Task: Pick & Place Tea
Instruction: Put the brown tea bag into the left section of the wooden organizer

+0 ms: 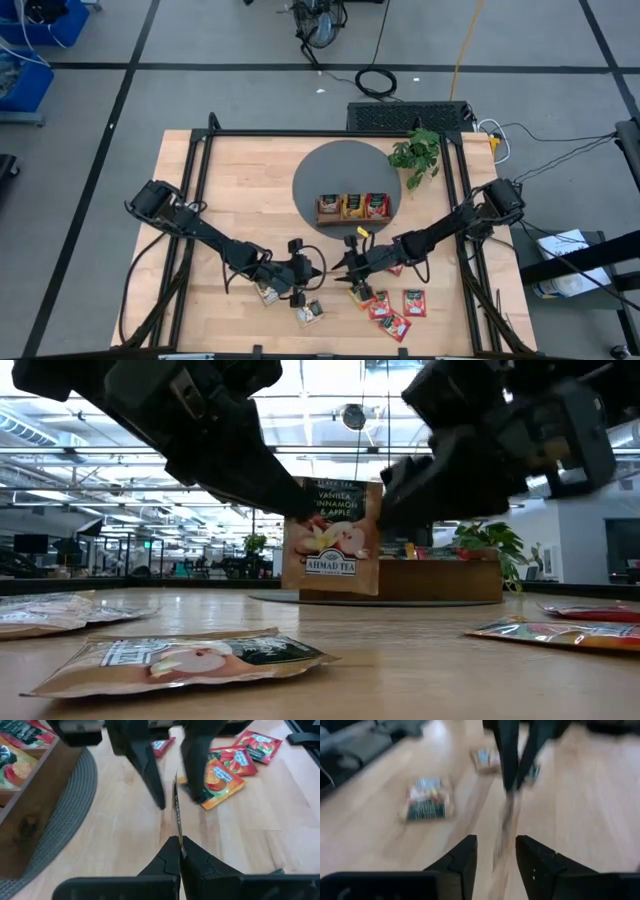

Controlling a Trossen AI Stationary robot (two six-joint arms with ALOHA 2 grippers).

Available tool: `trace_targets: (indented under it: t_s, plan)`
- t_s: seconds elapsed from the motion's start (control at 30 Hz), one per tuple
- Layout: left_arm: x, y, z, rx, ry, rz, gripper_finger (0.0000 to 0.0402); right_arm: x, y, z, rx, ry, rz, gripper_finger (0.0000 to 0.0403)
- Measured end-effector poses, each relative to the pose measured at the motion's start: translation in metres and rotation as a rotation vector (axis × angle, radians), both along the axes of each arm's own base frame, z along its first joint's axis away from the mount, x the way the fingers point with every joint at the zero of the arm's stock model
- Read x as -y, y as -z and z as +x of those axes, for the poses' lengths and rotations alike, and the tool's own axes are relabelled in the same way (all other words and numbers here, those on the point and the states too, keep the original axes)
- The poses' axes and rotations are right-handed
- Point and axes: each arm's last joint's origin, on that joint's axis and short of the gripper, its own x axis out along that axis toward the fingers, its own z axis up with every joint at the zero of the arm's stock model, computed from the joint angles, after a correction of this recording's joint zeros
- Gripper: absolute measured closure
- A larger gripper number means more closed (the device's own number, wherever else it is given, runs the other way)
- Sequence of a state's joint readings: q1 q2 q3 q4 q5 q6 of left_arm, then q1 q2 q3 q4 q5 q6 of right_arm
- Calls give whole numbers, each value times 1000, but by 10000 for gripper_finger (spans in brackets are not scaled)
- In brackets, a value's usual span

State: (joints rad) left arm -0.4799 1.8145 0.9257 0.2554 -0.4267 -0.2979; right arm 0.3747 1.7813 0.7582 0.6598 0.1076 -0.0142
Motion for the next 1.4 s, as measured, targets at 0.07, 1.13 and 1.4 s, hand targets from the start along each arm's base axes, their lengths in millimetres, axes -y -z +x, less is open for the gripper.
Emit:
trace_targets:
  t_s: [0.07, 1.13, 1.4]
  plan:
    - [0, 0, 0, 0, -1, 1, 398, 1, -3, 2, 34, 2, 10, 277]
    - [-2, 0, 1, 0, 17, 21, 344, 17, -5, 10, 44, -53, 65, 402]
    - [5, 4, -12, -136, 72, -30, 315, 29, -6, 13, 45, -21, 44, 403]
